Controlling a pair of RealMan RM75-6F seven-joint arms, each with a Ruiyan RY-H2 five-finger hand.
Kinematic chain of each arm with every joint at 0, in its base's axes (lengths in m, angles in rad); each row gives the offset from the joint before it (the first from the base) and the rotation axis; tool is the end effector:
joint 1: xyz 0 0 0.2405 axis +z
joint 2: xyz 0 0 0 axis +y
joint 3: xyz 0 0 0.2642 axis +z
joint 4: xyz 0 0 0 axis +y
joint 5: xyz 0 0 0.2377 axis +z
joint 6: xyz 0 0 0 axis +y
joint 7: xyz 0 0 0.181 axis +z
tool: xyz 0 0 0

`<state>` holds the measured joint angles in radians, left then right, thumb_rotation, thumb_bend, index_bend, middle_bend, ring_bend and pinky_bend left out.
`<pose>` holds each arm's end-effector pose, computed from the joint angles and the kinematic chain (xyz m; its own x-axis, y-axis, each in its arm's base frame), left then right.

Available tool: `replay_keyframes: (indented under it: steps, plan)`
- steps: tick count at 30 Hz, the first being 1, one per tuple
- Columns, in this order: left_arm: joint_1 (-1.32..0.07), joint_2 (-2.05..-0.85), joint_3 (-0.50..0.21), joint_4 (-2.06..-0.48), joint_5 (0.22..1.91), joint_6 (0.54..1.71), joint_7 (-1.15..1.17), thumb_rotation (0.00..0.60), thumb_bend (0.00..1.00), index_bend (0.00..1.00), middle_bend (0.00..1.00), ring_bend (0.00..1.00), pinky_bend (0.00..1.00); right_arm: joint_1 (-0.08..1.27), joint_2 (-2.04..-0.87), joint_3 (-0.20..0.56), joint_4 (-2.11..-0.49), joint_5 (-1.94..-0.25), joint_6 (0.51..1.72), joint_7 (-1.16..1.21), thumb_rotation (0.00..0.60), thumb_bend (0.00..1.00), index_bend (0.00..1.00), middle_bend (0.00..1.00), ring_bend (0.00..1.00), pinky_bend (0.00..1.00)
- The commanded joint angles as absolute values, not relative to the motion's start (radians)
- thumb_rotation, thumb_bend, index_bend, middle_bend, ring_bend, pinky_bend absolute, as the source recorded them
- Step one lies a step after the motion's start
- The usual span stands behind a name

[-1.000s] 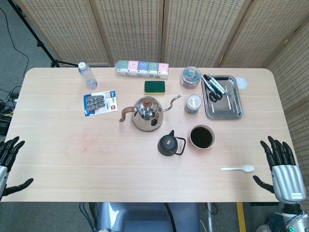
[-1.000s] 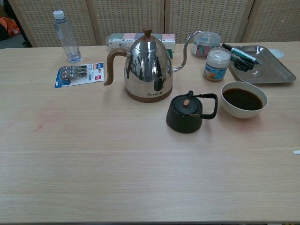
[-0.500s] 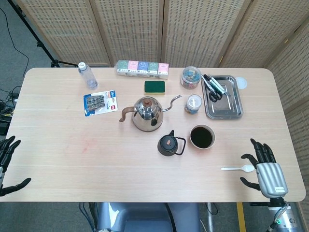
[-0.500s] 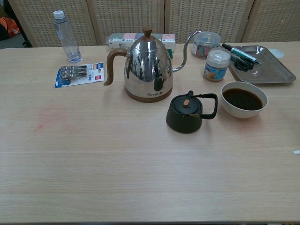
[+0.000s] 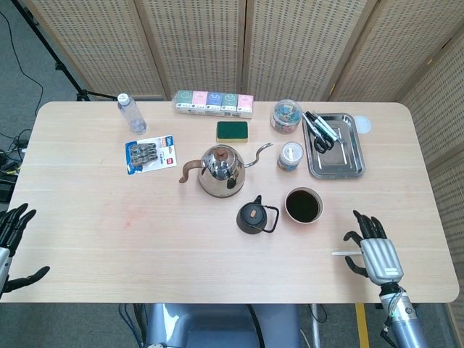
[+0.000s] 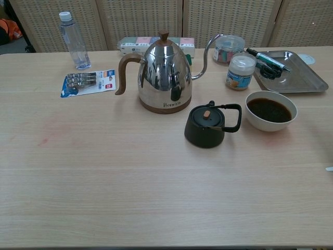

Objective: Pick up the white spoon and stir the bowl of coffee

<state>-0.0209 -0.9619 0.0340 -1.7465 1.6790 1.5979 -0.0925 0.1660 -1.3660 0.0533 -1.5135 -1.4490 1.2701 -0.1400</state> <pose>-0.2965 0.1783 0.1672 0.3321 0.0090 0.9432 0.9367 -0.1206 -0.3287 -0.3168 -0.2425 0.0277 0.3853 -0.1967 0.9016 -0.9226 -0.0641 0.3803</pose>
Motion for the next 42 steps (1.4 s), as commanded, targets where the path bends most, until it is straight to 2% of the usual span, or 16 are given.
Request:
replay_keyframes:
  steps: [1, 16, 22, 42]
  plan:
    - [-0.018, -0.955, 0.037, -1.741, 1.685, 1.605, -0.114, 0.6, 0.0, 0.0, 0.0, 0.0, 0.0, 0.184, -1.395, 0.051, -1.5, -1.386, 1.21, -0.173, 0.6, 0.34, 0.39, 0.0, 0.0, 0.0]
    - [-0.019, -0.929, 0.032, -1.727, 1.672, 1.609, -0.188, 0.6, 0.0, 0.0, 0.0, 0.0, 0.0, 0.207, -1.459, 0.052, -1.439, -1.309, 1.153, -0.199, 0.6, 0.34, 0.44, 0.0, 0.0, 0.0]
    - [-0.019, -0.93, 0.032, -1.729, 1.672, 1.608, -0.184, 0.6, 0.0, 0.0, 0.0, 0.0, 0.0, 0.215, -1.492, 0.062, -1.415, -1.288, 1.147, -0.195, 0.6, 0.44, 0.44, 0.0, 0.0, 0.0]
    - [-0.022, -0.931, 0.031, -1.732, 1.668, 1.6, -0.177, 0.6, 0.0, 0.0, 0.0, 0.0, 0.0, 0.219, -1.544, 0.048, -1.33, -1.307, 1.167, -0.174, 0.6, 0.44, 0.45, 0.0, 0.0, 0.0]
